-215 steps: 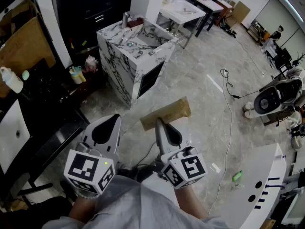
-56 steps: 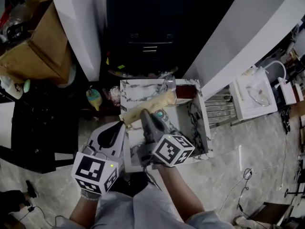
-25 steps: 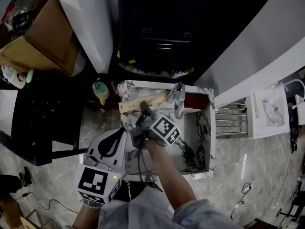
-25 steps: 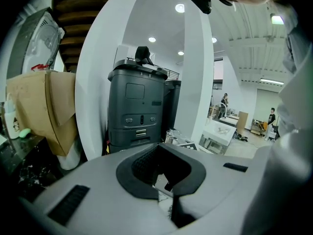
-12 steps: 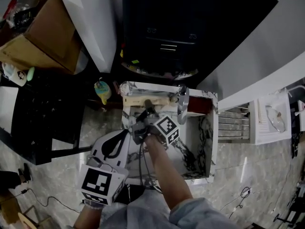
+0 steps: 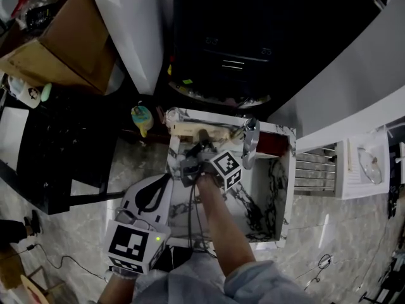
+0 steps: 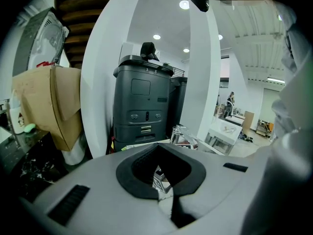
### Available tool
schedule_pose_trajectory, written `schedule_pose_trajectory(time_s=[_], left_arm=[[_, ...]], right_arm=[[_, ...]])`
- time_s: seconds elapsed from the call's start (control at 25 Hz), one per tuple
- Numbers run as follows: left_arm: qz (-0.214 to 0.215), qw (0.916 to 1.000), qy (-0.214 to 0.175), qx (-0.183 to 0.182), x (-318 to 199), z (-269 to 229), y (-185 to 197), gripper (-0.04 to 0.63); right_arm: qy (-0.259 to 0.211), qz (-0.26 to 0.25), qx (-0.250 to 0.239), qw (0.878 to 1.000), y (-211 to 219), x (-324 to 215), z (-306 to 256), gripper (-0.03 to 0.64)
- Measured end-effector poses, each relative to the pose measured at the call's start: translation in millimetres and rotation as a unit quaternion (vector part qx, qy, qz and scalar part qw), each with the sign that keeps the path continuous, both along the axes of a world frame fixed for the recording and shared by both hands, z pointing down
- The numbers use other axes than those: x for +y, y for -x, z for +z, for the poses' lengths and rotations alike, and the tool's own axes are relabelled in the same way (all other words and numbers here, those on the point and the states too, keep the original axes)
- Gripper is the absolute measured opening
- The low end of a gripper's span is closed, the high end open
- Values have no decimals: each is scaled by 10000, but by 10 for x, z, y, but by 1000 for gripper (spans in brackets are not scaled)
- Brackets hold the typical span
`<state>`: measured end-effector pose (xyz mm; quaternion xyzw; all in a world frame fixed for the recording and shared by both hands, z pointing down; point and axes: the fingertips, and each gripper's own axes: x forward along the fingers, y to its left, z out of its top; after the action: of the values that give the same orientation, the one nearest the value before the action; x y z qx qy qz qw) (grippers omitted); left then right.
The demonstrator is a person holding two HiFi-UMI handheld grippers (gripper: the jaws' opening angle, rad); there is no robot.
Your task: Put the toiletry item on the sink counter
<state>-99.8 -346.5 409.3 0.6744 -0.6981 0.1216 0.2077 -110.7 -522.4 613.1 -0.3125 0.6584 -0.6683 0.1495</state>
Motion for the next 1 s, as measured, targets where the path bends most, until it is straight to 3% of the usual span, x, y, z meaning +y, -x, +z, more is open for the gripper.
schedule_pose_trajectory(time_s=[0.32,0.44,0.72,0.88,0.92,1.0], left_arm=[[-23,9999,-106,-109,52,-28,67,5],[-18,9999,-123,-82,72,-35,67,5],[67,9997,-211,-39,151,-102,69,5],[160,9993,-322,-43,226,-152,67,5],[190,9992,-339,-34,243,-159,68,5],[265,9990,-352,5,281,-174,61,5]], right_arm=[[-259,-334,521,9977,33,11,-44,151],[-234,-351,633,9971,1,45,-42,172],[-286,-292,644,9971,-152,144,-139,175],[-443,-753,673,9939,-128,356,-267,163],[-491,-854,728,9925,-126,415,-303,154],[-622,-947,808,9903,-150,522,-399,65]])
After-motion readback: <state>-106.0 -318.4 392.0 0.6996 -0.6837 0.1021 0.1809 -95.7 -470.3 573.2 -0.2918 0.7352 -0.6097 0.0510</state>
